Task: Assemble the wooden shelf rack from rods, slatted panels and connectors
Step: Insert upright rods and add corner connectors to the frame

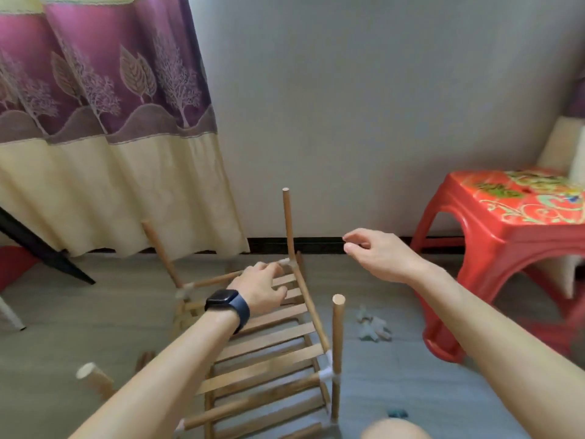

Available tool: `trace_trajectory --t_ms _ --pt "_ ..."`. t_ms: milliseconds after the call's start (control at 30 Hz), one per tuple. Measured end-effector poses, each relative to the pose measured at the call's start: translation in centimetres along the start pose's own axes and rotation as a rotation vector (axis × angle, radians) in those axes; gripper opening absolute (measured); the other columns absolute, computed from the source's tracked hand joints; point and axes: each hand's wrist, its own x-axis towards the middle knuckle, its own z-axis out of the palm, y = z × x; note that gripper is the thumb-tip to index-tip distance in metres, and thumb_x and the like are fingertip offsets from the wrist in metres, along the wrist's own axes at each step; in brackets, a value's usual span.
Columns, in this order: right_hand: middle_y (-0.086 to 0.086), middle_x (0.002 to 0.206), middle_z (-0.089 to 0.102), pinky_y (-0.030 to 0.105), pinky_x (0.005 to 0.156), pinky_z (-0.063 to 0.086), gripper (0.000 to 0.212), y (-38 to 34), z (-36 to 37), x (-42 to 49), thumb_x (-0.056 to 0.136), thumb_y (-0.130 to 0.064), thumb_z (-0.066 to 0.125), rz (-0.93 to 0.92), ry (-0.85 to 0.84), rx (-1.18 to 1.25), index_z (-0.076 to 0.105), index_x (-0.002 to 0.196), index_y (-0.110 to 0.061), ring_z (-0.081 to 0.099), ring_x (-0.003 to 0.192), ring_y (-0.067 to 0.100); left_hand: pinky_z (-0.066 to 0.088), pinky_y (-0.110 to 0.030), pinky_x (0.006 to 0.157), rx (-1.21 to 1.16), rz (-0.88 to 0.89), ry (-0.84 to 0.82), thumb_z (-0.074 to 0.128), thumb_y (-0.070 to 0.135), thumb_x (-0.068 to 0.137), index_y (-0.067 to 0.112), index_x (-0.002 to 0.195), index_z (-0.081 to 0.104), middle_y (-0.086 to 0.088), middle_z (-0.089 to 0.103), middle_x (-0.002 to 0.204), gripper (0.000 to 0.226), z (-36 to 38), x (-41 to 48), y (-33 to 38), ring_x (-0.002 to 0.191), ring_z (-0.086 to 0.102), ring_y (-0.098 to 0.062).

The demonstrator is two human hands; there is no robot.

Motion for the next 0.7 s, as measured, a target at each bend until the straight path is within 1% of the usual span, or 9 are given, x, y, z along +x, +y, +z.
trace_trajectory --t_ms 100,200,300,367,400,467,533,600,700 --pt "0.0 0.141 0.059 0.029 0.107 0.04 0.042 7.8 4.8 -0.2 0.099 -0.04 0.051 0.167 -0.081 -0.072 0.054 0.139 -0.027 0.054 0.13 0.019 0.044 -0.039 0.106 0.04 -0.053 -0.054 0.055 0.042 0.096 0.031 0.143 0.045 0.0 0.038 0.151 0.05 5.7 2.0 0.7 0.132 0.043 -0.021" --pt "0.007 0.144 0.056 0.03 0.105 0.038 0.044 13.4 9.6 -0.3 0.1 -0.034 0.048 0.287 -0.19 -0.131 0.05 0.142 -0.022 0.05 0.134 0.025 0.029 -0.046 0.117 0.09 -0.056 -0.081 0.05 0.045 0.097 0.035 0.145 0.042 -0.002 0.026 0.161 0.05 8.3 4.1 1.1 0.145 0.028 -0.026" --pt "0.01 0.15 0.049 0.031 0.108 0.038 0.047 18.1 14.4 0.8 0.097 -0.028 0.049 0.378 -0.309 -0.14 0.049 0.144 -0.023 0.046 0.137 0.028 0.019 -0.05 0.122 0.154 -0.041 -0.083 0.044 0.05 0.099 0.034 0.151 0.034 -0.003 0.015 0.166 0.056 10.3 7.8 1.6 0.15 0.017 -0.029" --pt "0.008 0.157 0.04 0.035 0.114 0.036 0.053 20.3 17.5 1.7 0.095 -0.028 0.05 0.411 -0.372 -0.139 0.045 0.147 -0.026 0.041 0.141 0.028 0.015 -0.052 0.122 0.174 -0.031 -0.054 0.041 0.053 0.1 0.034 0.153 0.028 -0.004 0.013 0.166 0.058 11.2 10.0 1.8 0.152 0.013 -0.029" --pt "0.006 0.16 0.035 0.038 0.115 0.035 0.055 21.3 18.9 2.2 0.095 -0.029 0.049 0.424 -0.4 -0.144 0.042 0.149 -0.024 0.037 0.144 0.029 0.013 -0.053 0.123 0.177 -0.031 -0.042 0.039 0.055 0.1 0.035 0.154 0.025 -0.004 0.011 0.167 0.059 11.7 11.0 1.7 0.153 0.009 -0.029" --pt "0.004 0.162 0.028 0.043 0.116 0.034 0.06 22.5 21.1 3.5 0.095 -0.029 0.047 0.461 -0.44 -0.163 0.036 0.153 -0.022 0.032 0.146 0.029 0.009 -0.055 0.123 0.183 -0.04 -0.044 0.036 0.059 0.099 0.038 0.156 0.02 -0.002 0.002 0.168 0.062 12.8 13.1 1.3 0.154 0.001 -0.029" --pt "0.004 0.163 0.022 0.046 0.115 0.035 0.062 23.3 22.7 4.9 0.094 -0.027 0.046 0.481 -0.454 -0.181 0.031 0.154 -0.026 0.03 0.146 0.031 0.003 -0.058 0.122 0.166 -0.066 -0.061 0.036 0.062 0.098 0.041 0.157 0.015 0.002 -0.009 0.168 0.066 14.2 14.5 1.0 0.154 -0.007 -0.028" --pt "0.003 0.164 0.014 0.046 0.114 0.036 0.063 24.1 24.1 6.5 0.094 -0.024 0.045 0.485 -0.464 -0.195 0.029 0.154 -0.03 0.028 0.147 0.033 -0.002 -0.058 0.12 0.103 -0.088 -0.019 0.041 0.058 0.097 0.043 0.156 0.018 0.006 -0.015 0.167 0.065 15.6 14.9 1.0 0.154 -0.01 -0.026" --pt "0.0 0.167 -0.004 0.046 0.114 0.036 0.068 25.3 25.7 8.6 0.094 -0.021 0.045 0.494 -0.478 -0.212 0.022 0.156 -0.036 0.024 0.149 0.034 -0.004 -0.056 0.121 0.029 -0.07 0.07 0.046 0.041 0.095 0.041 0.152 0.029 0.01 -0.009 0.167 0.06 16.7 14.5 0.9 0.154 -0.007 -0.023"
